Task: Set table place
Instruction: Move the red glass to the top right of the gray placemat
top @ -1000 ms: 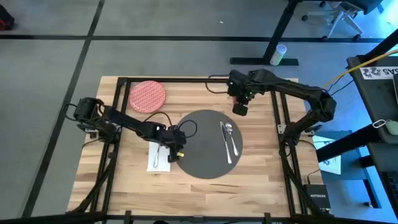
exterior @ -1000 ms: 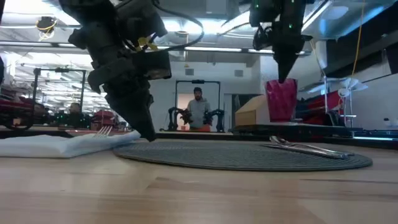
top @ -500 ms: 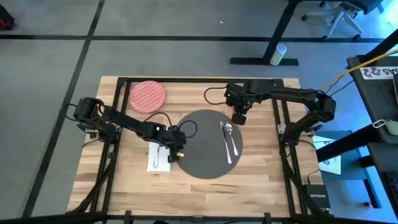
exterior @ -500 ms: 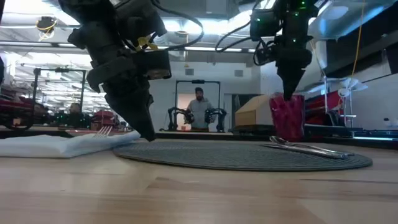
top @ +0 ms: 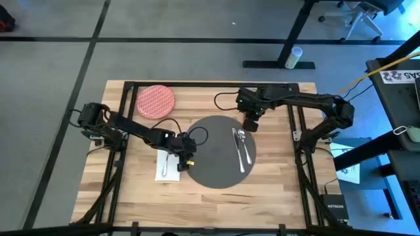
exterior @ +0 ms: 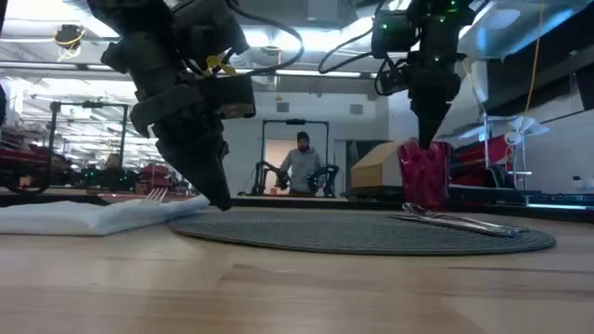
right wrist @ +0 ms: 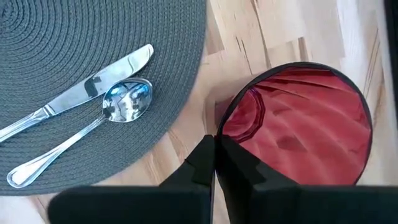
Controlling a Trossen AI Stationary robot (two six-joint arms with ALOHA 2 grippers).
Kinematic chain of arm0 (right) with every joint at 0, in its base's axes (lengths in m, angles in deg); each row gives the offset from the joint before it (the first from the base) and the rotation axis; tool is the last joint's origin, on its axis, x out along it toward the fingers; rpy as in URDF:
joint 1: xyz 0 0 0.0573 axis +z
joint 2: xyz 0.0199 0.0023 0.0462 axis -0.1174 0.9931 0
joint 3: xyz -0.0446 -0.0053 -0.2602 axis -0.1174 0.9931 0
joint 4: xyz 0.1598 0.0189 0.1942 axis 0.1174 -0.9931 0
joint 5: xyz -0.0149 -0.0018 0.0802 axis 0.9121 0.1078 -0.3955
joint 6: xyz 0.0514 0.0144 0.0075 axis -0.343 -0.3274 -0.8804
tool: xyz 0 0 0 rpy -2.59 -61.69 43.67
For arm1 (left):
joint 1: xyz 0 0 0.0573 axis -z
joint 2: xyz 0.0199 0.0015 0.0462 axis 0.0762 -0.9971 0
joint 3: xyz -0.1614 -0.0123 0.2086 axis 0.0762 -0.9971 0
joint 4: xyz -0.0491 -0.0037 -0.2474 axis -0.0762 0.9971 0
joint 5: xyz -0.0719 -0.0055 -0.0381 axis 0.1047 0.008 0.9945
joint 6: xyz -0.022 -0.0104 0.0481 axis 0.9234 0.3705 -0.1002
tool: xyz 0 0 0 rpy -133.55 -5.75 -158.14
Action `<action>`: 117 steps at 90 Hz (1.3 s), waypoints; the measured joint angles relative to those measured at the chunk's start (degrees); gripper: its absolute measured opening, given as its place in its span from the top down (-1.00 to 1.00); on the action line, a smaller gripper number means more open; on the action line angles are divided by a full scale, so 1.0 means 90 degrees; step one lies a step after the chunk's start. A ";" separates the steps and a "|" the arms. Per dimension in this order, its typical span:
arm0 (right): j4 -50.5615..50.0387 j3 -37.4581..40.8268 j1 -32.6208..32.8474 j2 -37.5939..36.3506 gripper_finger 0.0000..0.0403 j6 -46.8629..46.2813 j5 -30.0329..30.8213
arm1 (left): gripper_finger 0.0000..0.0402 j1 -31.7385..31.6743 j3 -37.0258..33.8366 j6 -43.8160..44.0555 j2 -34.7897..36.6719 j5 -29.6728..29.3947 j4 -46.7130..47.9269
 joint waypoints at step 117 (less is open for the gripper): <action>0.0051 -0.0002 0.0080 0.0005 0.73 -0.0064 -0.0167 | 1.00 0.0030 0.0002 0.0002 0.0000 0.0000 0.0002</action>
